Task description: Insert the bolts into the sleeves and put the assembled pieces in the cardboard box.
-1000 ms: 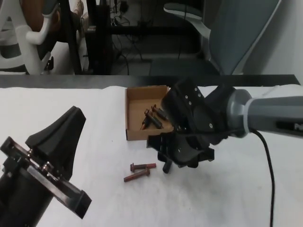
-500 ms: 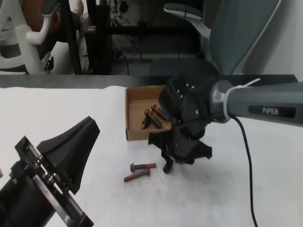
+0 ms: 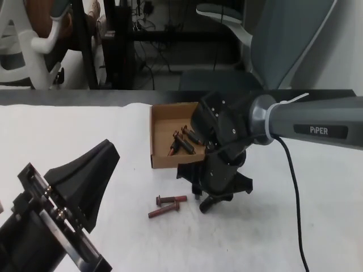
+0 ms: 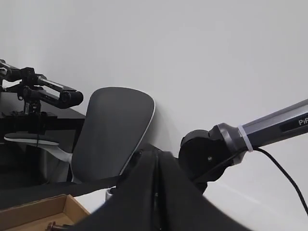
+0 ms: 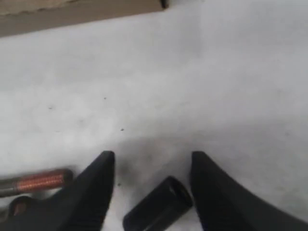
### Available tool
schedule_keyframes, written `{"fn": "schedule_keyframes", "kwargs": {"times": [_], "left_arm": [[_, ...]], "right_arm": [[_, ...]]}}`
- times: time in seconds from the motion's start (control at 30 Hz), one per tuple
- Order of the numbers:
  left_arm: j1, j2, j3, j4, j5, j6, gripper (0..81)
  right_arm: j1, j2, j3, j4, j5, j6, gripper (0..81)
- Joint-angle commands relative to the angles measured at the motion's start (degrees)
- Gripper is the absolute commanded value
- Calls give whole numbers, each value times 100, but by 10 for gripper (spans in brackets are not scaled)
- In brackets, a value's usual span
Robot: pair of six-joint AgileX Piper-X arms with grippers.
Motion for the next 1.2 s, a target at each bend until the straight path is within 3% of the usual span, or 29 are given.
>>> {"fn": "schedule_keyframes", "kwargs": {"times": [0.0,0.07,0.2,0.23,0.37,0.6,0.7,0.77,0.8,0.83,0.97,1.17], "left_arm": [[11,-38,-1,-31,31,-6,18],[11,-38,-1,-31,31,-6,18],[11,-38,-1,-77,31,-6,18],[11,-38,-1,-83,31,-6,18],[11,-38,-1,-348,31,-6,18],[11,-38,-1,-980,31,-6,18],[11,-38,-1,-1045,51,-6,18],[11,-38,-1,-1045,51,-6,18],[11,-38,-1,-1045,51,-6,18],[11,-38,-1,-1028,48,-6,18],[11,-38,-1,-560,48,-6,18],[11,-38,-19,1401,4,-6,18]], "right_arm": [[53,100,0,210,-303,28,686],[39,67,-42,381,-207,434,675],[91,-37,-48,734,-378,1179,479],[116,-59,-48,787,-378,1357,461],[176,-128,-48,743,-67,2306,462],[77,-112,-48,653,236,2485,455],[8,-112,-48,667,330,2400,315],[-8,-112,-48,640,355,2383,139],[-8,-112,-48,610,355,2252,31],[-7,-112,-48,590,355,2167,0],[26,-165,-48,275,378,1452,0],[230,-837,-48,-796,824,-885,0]]}}
